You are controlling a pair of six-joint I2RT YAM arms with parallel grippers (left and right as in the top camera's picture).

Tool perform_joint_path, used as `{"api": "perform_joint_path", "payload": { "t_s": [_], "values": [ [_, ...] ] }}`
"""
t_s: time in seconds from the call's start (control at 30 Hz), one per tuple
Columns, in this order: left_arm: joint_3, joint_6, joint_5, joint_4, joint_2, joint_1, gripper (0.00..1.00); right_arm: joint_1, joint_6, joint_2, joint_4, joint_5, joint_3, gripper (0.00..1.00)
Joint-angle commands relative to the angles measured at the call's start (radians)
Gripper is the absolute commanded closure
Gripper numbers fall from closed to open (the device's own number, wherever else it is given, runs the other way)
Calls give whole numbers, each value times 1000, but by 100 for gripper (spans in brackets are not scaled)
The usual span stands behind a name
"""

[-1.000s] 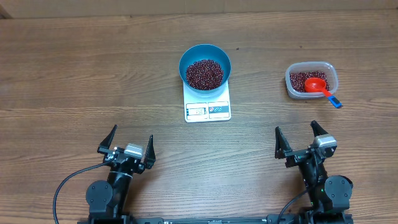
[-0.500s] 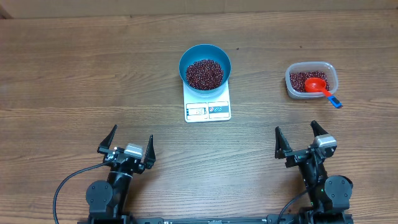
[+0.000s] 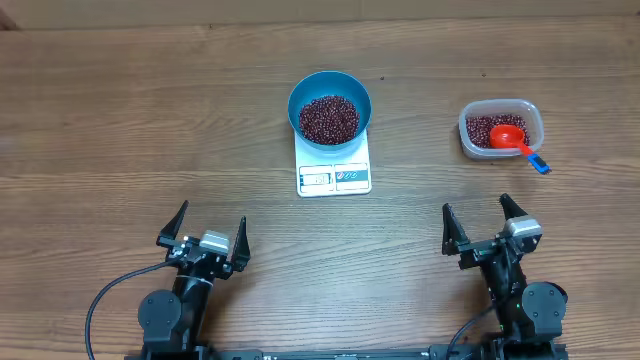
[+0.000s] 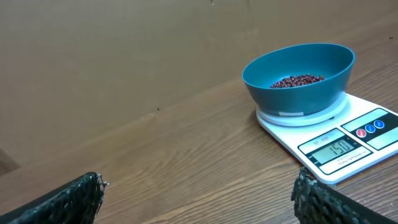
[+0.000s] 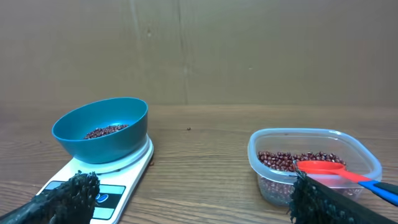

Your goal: Scoop item into bowl and weigh 150g on scale

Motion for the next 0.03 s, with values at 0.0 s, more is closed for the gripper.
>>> {"api": "perform_joint_path", "payload": {
  "t_s": [0.0],
  "values": [
    [-6, -18, -10, 0, -11, 6, 0, -4, 6, -10, 4, 9, -10, 0]
  ]
}}
